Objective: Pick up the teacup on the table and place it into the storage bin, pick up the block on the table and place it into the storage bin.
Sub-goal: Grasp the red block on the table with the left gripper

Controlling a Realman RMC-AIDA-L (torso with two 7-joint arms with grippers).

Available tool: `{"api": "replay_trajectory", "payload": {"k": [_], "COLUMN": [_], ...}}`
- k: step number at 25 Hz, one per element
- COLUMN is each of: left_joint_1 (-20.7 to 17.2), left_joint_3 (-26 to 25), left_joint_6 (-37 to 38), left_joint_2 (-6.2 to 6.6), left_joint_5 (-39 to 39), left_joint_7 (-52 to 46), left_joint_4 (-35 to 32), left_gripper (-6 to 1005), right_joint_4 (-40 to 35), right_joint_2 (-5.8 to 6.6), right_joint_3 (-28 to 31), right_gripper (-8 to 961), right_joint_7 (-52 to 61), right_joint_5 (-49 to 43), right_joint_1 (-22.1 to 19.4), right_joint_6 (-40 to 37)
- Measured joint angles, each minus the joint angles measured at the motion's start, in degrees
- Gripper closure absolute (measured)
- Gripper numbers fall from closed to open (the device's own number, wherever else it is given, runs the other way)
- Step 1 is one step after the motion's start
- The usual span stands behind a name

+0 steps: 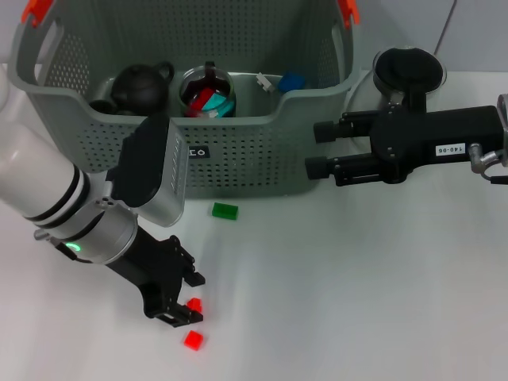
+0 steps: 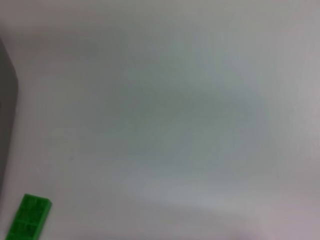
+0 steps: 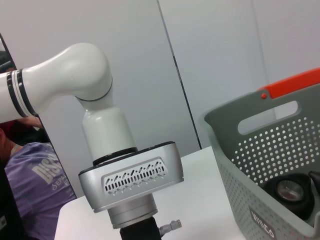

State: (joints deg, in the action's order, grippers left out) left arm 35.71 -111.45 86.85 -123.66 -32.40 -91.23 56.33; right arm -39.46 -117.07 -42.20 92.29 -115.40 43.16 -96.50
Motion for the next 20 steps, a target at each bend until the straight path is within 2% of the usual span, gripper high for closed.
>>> {"api": "replay_trajectory", "payload": {"k": [4,20], "left_joint_1": [-0.1,-0.2], "left_joint_3": [0.0,0.0], "left_joint_6": [0.2,0.6], "left_joint_2": [0.0,-0.12], "left_joint_5": [0.0,0.8], "left_joint_7": [0.0,-0.2], "left_joint_4": [0.0,0.0], "left_gripper": [459,467], "right_joint_4": [0.0,-0.3], "right_joint_2": [0.0,0.0], "right_joint_3": [0.0,0.0], "right_gripper": [179,179], "right_joint_7": [0.2,0.6], "right_joint_5": [0.0,0.7], "right_joint_1": [0.1,0.2], "right_joint_6": [0.0,0.0]}}
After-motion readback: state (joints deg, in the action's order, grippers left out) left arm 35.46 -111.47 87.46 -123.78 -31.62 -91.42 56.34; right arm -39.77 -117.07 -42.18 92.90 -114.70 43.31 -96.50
